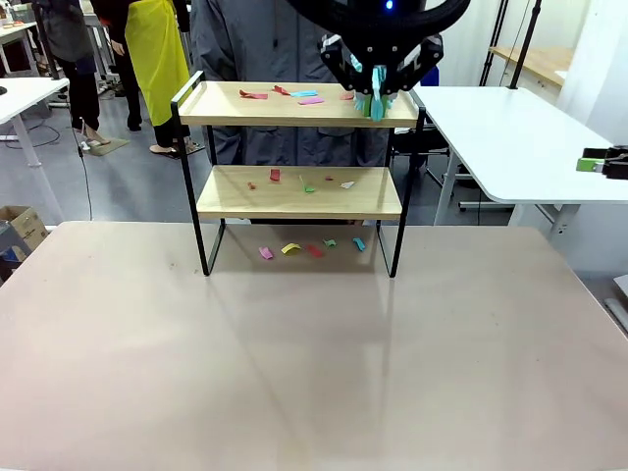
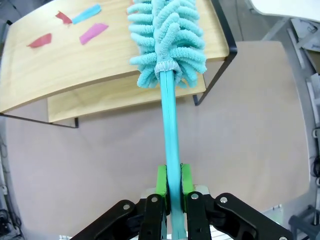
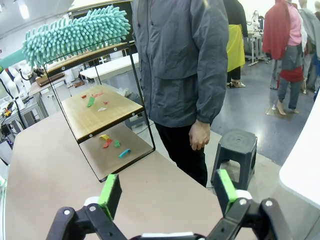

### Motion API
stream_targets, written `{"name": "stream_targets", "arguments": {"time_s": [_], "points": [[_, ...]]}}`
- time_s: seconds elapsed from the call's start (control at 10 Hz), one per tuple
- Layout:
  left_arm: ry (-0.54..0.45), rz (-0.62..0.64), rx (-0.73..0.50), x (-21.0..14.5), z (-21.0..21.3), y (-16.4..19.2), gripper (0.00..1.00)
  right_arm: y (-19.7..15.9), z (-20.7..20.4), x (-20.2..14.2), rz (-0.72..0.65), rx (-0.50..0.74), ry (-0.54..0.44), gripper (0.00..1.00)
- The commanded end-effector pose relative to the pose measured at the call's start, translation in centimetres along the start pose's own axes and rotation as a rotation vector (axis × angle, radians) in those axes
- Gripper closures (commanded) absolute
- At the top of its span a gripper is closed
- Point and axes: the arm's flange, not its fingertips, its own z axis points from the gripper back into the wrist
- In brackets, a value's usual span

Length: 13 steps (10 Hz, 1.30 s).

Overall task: Clean the shelf.
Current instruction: Clean the specific section of the Shelf indicated by the human with the Duster.

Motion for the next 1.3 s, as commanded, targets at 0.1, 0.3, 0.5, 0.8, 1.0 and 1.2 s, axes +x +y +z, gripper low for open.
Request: {"name": "stream_targets", "arguments": {"time_s": [0.1, 0.3, 0.5, 0.8, 1.0, 1.2], "points": [[0.033, 0.017, -0.063, -0.9, -1.9, 0.6, 0.87, 0.2, -0.1, 0.2, 0.005, 0.003, 0.008, 0.00], [0.110, 0.006, -0.057, -1.0, -2.7, 0.5, 0.87, 0.2, -0.1, 0.2, 0.005, 0.003, 0.008, 0.00], [0.038, 0.013, -0.046, -0.3, -2.1, -0.4, 0.87, 0.2, -0.1, 0.2, 0.005, 0.003, 0.008, 0.00], [0.127, -0.010, 0.007, 0.2, -1.5, 1.5, 0.87, 0.2, -0.1, 0.2, 0.005, 0.003, 0.008, 0.00], [0.211, -0.031, 0.118, 0.4, -0.3, 5.0, 0.87, 0.2, -0.1, 0.2, 0.005, 0.003, 0.008, 0.00], [0.235, -0.015, 0.192, 0.3, 1.1, 8.8, 0.87, 0.2, -0.1, 0.2, 0.005, 0.003, 0.008, 0.00]]}}
